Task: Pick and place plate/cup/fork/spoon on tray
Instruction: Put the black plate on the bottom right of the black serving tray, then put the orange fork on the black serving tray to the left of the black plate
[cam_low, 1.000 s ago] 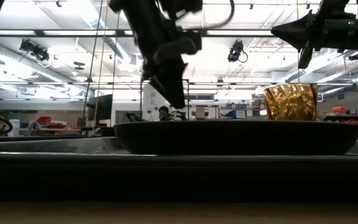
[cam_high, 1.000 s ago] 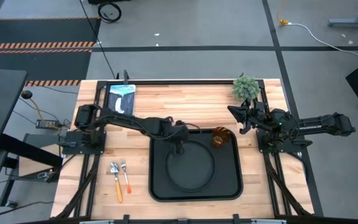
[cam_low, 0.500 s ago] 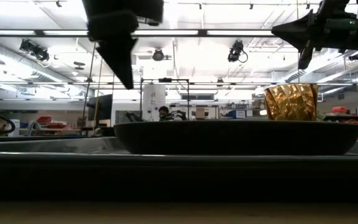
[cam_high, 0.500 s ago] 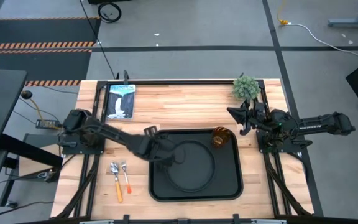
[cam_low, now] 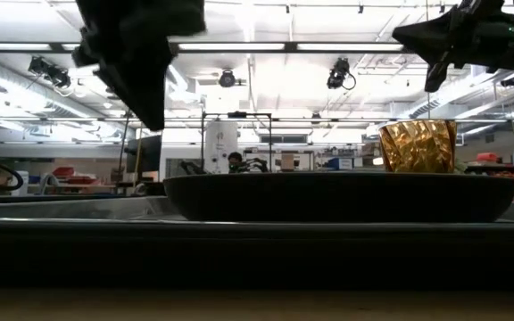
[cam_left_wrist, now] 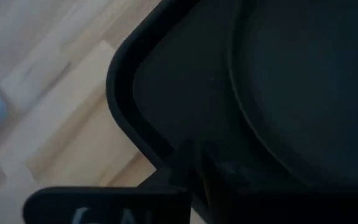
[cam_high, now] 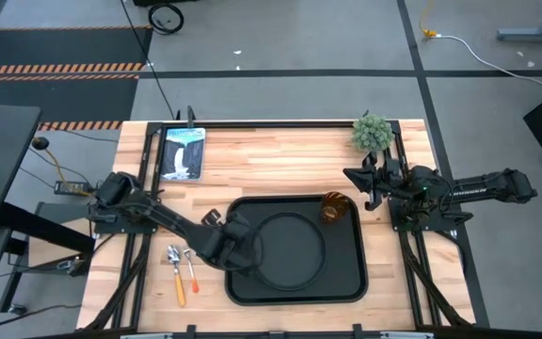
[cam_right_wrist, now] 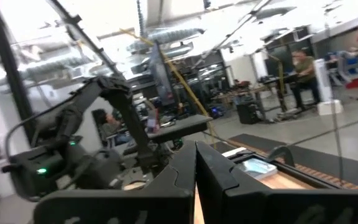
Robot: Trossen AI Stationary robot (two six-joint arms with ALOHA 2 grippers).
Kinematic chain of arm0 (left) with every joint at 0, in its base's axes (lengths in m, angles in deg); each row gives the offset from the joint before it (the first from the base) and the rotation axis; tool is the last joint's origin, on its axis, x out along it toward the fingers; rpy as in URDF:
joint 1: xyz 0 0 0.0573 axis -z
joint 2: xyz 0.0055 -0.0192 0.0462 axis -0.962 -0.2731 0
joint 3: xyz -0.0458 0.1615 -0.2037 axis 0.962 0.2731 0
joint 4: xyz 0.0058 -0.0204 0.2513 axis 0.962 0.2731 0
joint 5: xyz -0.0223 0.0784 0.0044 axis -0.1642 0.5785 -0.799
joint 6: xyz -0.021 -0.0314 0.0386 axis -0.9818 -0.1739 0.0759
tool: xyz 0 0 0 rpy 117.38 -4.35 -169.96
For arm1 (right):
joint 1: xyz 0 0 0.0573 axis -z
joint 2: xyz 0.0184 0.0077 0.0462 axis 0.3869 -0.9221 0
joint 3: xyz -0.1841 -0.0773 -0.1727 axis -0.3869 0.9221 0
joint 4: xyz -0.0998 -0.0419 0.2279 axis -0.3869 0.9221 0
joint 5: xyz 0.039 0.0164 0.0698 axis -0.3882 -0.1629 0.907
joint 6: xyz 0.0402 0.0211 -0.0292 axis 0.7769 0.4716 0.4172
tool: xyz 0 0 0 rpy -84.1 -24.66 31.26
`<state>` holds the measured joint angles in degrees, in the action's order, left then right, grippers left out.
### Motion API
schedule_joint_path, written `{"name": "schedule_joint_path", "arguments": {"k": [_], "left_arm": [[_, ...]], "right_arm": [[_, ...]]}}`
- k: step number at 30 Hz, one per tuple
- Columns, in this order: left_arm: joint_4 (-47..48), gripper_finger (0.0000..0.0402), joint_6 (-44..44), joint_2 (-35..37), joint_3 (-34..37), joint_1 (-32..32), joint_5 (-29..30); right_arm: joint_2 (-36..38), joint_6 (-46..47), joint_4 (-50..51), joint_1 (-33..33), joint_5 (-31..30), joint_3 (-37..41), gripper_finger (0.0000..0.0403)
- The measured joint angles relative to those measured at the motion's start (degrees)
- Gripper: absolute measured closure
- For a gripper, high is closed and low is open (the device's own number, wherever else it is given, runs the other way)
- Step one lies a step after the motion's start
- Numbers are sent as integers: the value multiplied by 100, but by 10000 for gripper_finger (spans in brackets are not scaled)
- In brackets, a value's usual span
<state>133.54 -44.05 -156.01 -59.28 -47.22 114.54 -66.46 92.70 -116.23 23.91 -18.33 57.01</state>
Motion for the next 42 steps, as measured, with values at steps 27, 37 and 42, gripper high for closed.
{"name": "schedule_joint_path", "arguments": {"k": [27,37,42], "left_arm": [[-2631,388,-748,-1090,2,-736,-1980],[-3415,388,-97,-1088,0,-732,-1966],[-3986,388,498,-1021,-1,-625,-1961]], "right_arm": [[6,116,182,435,1416,0,392],[11,126,147,435,1603,0,392],[11,128,142,435,1782,0,392]]}}
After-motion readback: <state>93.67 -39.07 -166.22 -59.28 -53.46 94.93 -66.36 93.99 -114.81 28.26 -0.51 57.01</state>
